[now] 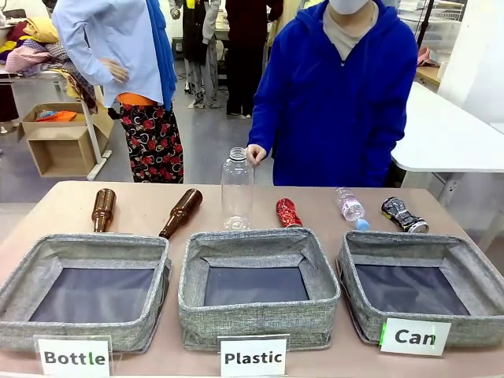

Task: Sort the can waste into the basket.
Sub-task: Pick up the can waste from the table and place it in the right Fabric basket.

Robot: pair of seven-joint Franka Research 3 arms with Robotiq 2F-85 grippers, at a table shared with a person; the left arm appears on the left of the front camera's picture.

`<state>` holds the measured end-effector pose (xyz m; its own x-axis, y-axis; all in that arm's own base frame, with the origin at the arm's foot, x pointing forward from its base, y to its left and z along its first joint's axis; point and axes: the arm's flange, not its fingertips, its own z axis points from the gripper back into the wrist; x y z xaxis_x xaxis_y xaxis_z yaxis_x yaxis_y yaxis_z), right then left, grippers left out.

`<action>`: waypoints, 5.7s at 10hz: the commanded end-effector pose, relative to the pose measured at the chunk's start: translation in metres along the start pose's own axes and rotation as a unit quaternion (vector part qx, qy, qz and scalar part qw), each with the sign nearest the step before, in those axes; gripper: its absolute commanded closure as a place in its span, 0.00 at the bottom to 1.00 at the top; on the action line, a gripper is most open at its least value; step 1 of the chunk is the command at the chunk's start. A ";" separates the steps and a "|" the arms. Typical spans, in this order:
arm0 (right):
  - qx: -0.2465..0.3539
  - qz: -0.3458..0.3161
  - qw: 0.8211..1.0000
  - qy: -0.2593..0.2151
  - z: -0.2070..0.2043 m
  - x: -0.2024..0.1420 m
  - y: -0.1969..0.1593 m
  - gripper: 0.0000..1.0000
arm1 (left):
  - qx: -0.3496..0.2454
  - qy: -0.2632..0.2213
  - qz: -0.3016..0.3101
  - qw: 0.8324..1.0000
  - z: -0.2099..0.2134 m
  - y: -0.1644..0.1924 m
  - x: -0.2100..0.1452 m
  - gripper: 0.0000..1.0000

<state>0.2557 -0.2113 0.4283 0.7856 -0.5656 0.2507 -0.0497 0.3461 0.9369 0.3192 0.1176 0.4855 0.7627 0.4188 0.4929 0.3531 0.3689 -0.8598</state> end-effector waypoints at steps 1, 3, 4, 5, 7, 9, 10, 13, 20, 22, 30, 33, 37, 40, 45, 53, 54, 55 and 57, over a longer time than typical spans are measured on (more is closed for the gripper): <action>0.001 0.000 1.000 -0.002 0.000 0.001 -0.001 0.00 | -0.005 0.007 -0.012 1.000 0.000 0.003 0.001 0.00; -0.099 0.020 0.995 0.008 -0.034 0.004 0.039 0.00 | -0.005 0.007 -0.012 1.000 0.000 0.003 0.001 0.00; -0.148 0.031 0.988 0.018 -0.058 0.007 0.059 0.00 | -0.005 0.007 -0.012 1.000 0.000 0.003 0.001 0.00; -0.192 0.046 0.980 0.031 -0.084 0.010 0.078 0.00 | -0.005 0.007 -0.012 1.000 0.000 0.003 0.001 0.00; -0.264 0.087 0.958 0.068 -0.146 0.014 0.115 0.00 | -0.005 0.007 -0.012 1.000 0.000 0.003 0.001 0.00; -0.320 0.123 0.934 0.101 -0.205 0.016 0.139 0.00 | -0.005 0.007 -0.012 1.000 0.000 0.003 0.001 0.00; -0.341 0.139 0.922 0.116 -0.236 0.017 0.148 0.00 | -0.005 0.007 -0.012 1.000 0.000 0.003 0.001 0.00; -0.394 0.203 0.885 0.144 -0.304 0.006 0.161 0.00 | -0.005 0.007 -0.012 1.000 0.000 0.003 0.001 0.00; -0.356 0.258 0.872 0.216 -0.368 0.006 0.154 0.00 | -0.005 0.007 -0.012 1.000 0.000 0.003 0.001 0.00; -0.323 0.246 0.888 0.217 -0.276 0.009 0.145 0.00 | -0.005 0.007 -0.012 1.000 0.000 0.003 0.001 0.00; 0.023 0.159 0.976 0.146 0.014 -0.001 -0.018 0.00 | -0.005 0.007 -0.012 1.000 0.000 0.003 0.001 0.00; 0.067 0.134 0.982 0.114 0.027 -0.010 -0.054 0.00 | -0.005 0.007 -0.012 1.000 0.000 0.003 0.001 0.00; -0.060 0.148 0.980 0.116 -0.025 -0.003 0.019 0.00 | -0.005 0.007 -0.012 1.000 0.000 0.003 0.001 0.00; -0.194 0.201 0.944 0.178 -0.131 0.011 0.110 0.00 | -0.005 0.007 -0.012 1.000 0.000 0.003 0.001 0.00; -0.390 0.223 0.862 0.236 -0.362 0.020 0.173 0.00 | -0.005 0.007 -0.012 1.000 0.000 0.003 0.001 0.00; -0.509 0.174 0.821 0.194 -0.568 0.035 0.136 0.00 | -0.005 0.007 -0.012 1.000 0.000 0.003 0.001 0.00; -0.506 0.180 0.819 0.204 -0.569 0.028 0.136 0.00 | -0.005 0.007 -0.012 1.000 0.000 0.003 0.001 0.00; -0.467 0.183 0.829 0.246 -0.535 0.017 0.157 0.00 | -0.005 0.007 -0.012 1.000 0.000 0.003 0.001 0.00; -0.469 0.212 0.817 0.259 -0.392 -0.037 0.225 0.00 | -0.005 0.007 -0.012 1.000 0.000 0.003 0.001 0.00</action>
<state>0.5460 0.2279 0.4863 0.9909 0.0287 0.1317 -0.0491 0.9868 0.1544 0.3213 0.1182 0.4852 0.7664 0.4076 0.4965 0.3568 0.3726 -0.8567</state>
